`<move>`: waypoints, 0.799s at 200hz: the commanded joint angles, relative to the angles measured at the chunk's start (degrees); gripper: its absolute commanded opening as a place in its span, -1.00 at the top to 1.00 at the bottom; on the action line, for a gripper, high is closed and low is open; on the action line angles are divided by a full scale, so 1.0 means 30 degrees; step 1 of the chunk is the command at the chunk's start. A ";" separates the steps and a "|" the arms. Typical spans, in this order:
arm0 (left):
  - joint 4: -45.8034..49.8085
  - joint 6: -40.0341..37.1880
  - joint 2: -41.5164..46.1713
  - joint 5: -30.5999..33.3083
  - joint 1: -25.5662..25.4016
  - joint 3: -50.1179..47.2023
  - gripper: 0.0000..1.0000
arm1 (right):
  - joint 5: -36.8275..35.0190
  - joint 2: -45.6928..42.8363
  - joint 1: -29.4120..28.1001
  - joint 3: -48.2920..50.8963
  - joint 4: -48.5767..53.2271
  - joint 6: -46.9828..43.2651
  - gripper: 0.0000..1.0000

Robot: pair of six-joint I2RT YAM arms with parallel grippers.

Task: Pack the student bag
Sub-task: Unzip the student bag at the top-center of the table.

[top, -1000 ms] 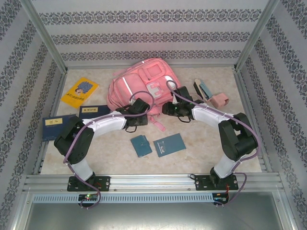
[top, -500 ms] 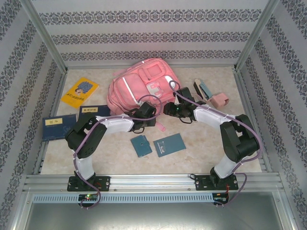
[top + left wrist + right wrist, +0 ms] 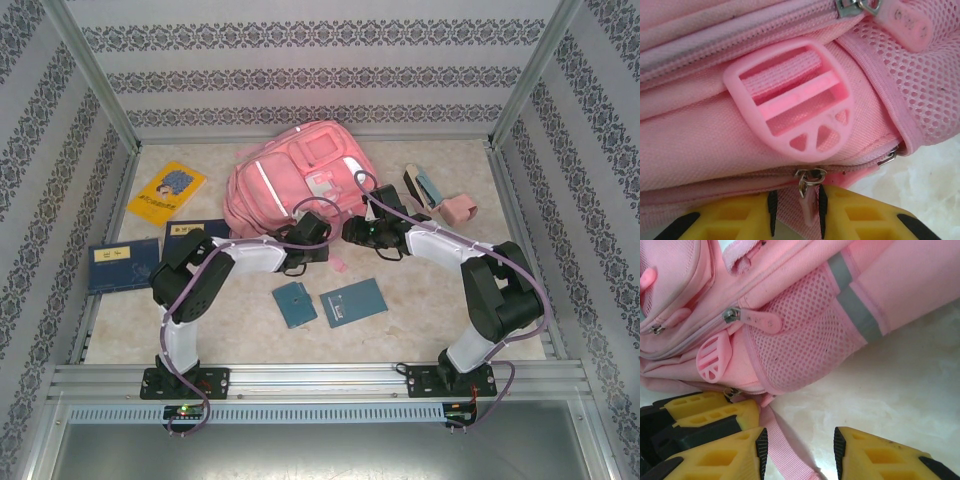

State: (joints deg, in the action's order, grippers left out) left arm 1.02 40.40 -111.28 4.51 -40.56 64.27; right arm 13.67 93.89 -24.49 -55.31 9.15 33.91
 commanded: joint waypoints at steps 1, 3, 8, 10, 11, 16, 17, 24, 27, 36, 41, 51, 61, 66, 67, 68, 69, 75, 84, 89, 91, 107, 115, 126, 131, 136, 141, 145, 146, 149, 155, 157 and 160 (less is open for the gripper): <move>0.0033 0.0320 -0.0568 0.0245 -0.0163 0.0730 0.43 | 0.0364 -0.0561 0.0107 0.0320 -0.0105 0.0243 0.15; 0.0047 0.0328 -0.0578 0.0251 -0.0178 0.0748 0.43 | 0.0365 -0.0563 0.0100 0.0321 -0.0108 0.0240 0.15; 0.0057 0.0357 -0.0624 0.0253 -0.0171 0.0795 0.44 | 0.0365 -0.0563 0.0107 0.0352 -0.0119 0.0239 0.15; 0.0068 0.0360 -0.0621 0.0268 -0.0165 0.0823 0.44 | 0.0365 -0.0585 0.0085 0.0358 -0.0119 0.0239 0.15; 0.0070 0.0360 -0.0616 0.0275 -0.0164 0.0818 0.44 | 0.0365 -0.0589 0.0081 0.0359 -0.0119 0.0239 0.15; 0.0122 0.0376 -0.0636 0.0340 -0.0163 0.0845 0.47 | 0.0332 -0.0592 0.0078 0.0367 -0.0099 0.0241 0.15; 0.0126 0.0368 -0.0638 0.0341 -0.0163 0.0858 0.49 | 0.0334 -0.0578 0.0078 0.0378 -0.0109 0.0240 0.15; 0.0184 0.0396 -0.0667 0.0421 -0.0163 0.0876 0.55 | 0.0296 -0.0549 0.0078 0.0399 -0.0117 0.0291 0.15; 0.0206 0.0394 -0.0654 0.0476 -0.0167 0.0912 0.57 | 0.0265 -0.0499 0.0078 0.0405 -0.0119 0.0315 0.15; 0.0301 0.0380 -0.0647 0.0542 -0.0185 0.0939 0.66 | 0.0209 -0.0435 0.0074 0.0407 -0.0104 0.0441 0.15; 0.0361 0.0391 -0.0663 0.0553 -0.0164 0.0956 0.77 | 0.0215 -0.0388 0.0078 0.0365 -0.0117 0.0539 0.15; 0.0416 0.0390 -0.0666 0.0588 -0.0164 0.0960 0.96 | 0.0139 -0.0258 0.0078 0.0331 -0.0191 0.0779 0.14; 0.0581 0.0391 -0.0626 0.0663 -0.0163 0.0990 1.00 | 0.0102 -0.0060 0.0107 0.0175 -0.0285 0.1112 0.14; 0.0711 0.0390 -0.0610 0.0693 -0.0163 0.1033 1.00 | 0.0101 0.0033 0.0092 0.0076 -0.0351 0.1258 0.14; 0.0728 0.0390 -0.0610 0.0693 -0.0163 0.1025 1.00 | 0.0086 0.0057 0.0100 0.0072 -0.0367 0.1291 0.13; 0.0751 0.0405 -0.0581 0.0707 -0.0163 0.1022 1.00 | 0.0094 0.0084 0.0103 0.0040 -0.0390 0.1307 0.13; 0.0778 0.0412 -0.0566 0.0715 -0.0163 0.1020 1.00 | 0.0097 0.0112 0.0105 0.0024 -0.0416 0.1344 0.13; 0.0894 0.0398 -0.0539 0.0750 -0.0163 0.1019 1.00 | 0.0106 0.0276 0.0103 -0.0138 -0.0472 0.1556 0.05; 0.1045 0.0367 -0.0449 0.0803 -0.0163 0.1003 1.00 | 0.0085 0.0545 0.0103 -0.0430 -0.0582 0.1935 -0.04; 0.1143 0.0306 -0.0395 0.0815 -0.0163 0.0989 1.00 | 0.0119 0.0715 0.0091 -0.0607 -0.0671 0.2146 -0.04; 0.1174 0.0274 -0.0373 0.0826 -0.0170 0.0989 1.00 | 0.0127 0.0804 0.0103 -0.0665 -0.0689 0.2203 -0.04; 0.1540 0.0025 -0.0174 0.0836 -0.0163 0.0968 1.00 | 0.0081 0.1540 0.0164 -0.1318 -0.0769 0.2990 -0.06; 0.1879 -0.0057 -0.0087 0.0865 -0.0169 0.1018 1.00 | 0.0092 0.1901 0.0194 -0.1571 -0.0838 0.3456 -0.10; 0.2275 -0.0159 0.0001 0.0843 -0.0164 0.1081 1.00 | -0.0056 0.2544 0.0231 -0.1972 -0.0865 0.4163 -0.13; 0.2438 -0.0220 0.0088 0.0850 -0.0163 0.1127 1.00 | -0.0103 0.2841 0.0252 -0.2178 -0.0874 0.4462 -0.13; 0.2619 -0.0229 0.0136 0.0867 -0.0163 0.1153 1.00 | -0.0083 0.3164 0.0242 -0.2382 -0.0936 0.4697 -0.13; 0.2804 -0.0251 0.0173 0.0869 -0.0163 0.1168 1.00 | -0.0094 0.3473 0.0253 -0.2567 -0.0994 0.4873 -0.13; 0.2916 -0.0256 0.0235 0.0854 -0.0178 0.1203 1.00 | -0.0133 0.3716 0.0253 -0.2742 -0.1020 0.5013 -0.14; 0.2944 -0.0270 0.0237 0.0847 -0.0185 0.1213 1.00 | -0.0148 0.3774 0.0253 -0.2787 -0.1024 0.5058 -0.14; 0.3016 -0.0293 0.0265 0.0840 -0.0181 0.1222 1.00 | -0.0164 0.3952 0.0253 -0.2897 -0.0994 0.5159 -0.14; 0.3192 -0.0313 0.0296 0.0784 -0.0163 0.1266 1.00 | -0.0246 0.4282 0.0254 -0.3162 -0.0935 0.5400 -0.14; 0.3254 -0.0328 0.0298 0.0782 -0.0163 0.1292 1.00 | -0.0249 0.4435 0.0254 -0.3245 -0.0909 0.5470 -0.14; 0.3329 -0.0366 0.0335 0.0766 -0.0163 0.1327 1.00 | -0.0313 0.4588 0.0275 -0.3346 -0.0885 0.5614 -0.14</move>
State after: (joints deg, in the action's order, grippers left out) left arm 4.58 40.60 -112.38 4.97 -40.56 67.00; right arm 14.00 103.94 -24.47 -62.30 6.94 45.84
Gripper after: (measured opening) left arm 0.055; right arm 0.570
